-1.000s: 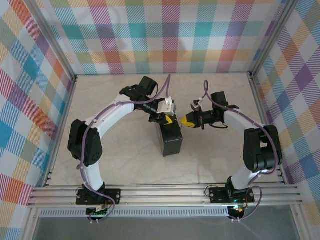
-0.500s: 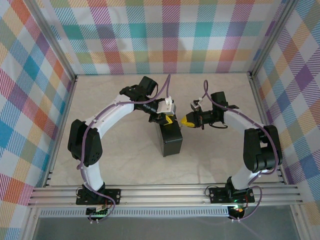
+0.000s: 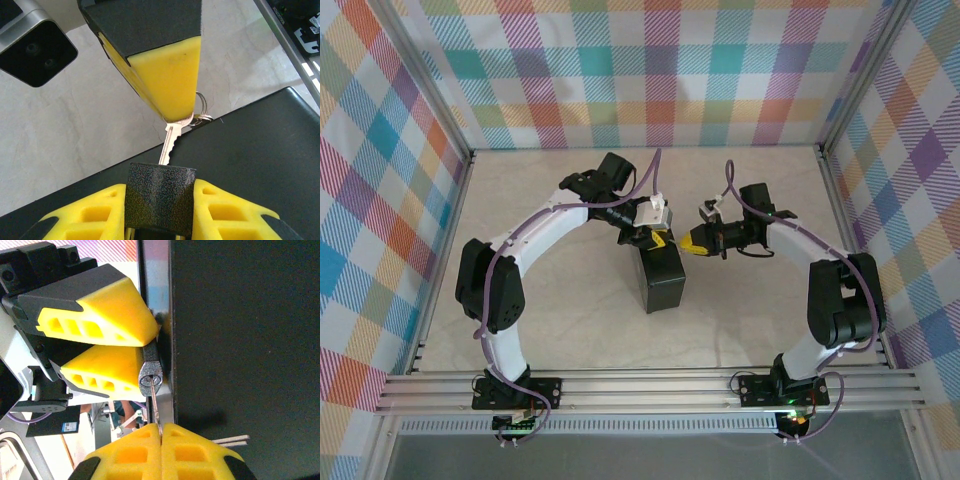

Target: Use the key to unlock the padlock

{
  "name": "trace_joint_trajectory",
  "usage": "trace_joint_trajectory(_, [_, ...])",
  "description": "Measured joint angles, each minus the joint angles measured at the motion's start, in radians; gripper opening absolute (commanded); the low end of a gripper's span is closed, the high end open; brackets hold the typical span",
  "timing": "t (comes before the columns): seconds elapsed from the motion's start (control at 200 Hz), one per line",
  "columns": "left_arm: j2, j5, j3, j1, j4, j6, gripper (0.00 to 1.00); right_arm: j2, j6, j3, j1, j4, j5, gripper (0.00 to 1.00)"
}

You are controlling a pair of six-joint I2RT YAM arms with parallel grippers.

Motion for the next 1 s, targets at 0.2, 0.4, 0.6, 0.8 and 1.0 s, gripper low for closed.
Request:
trace_joint_trajectory(0.2, [0.000,0.001,0.000,0.000,0.001,-0.001,0.22,0.000,0.002,0.000,0.000,0.000,0.006,0.00])
trace_joint_trajectory(0.4, [-0.002,0.000,-0.002,0.000,0.002,-0.004,0.22,0.000,0.015,0.000,0.005,0.022,0.009,0.00])
trace_joint_trajectory(0.6, [-0.010,-0.003,-0.008,-0.001,0.002,-0.005,0.22,0.003,0.074,0.005,0.018,0.076,0.010,0.00])
trace_joint_trajectory(0.8, [-0.020,-0.030,-0.014,0.003,0.012,-0.029,0.21,0.047,0.126,0.062,0.038,0.084,0.023,0.00])
trace_joint_trajectory(1.0, [-0.045,-0.047,-0.053,0.006,0.061,-0.084,0.20,0.060,0.189,0.095,0.065,0.100,0.071,0.00])
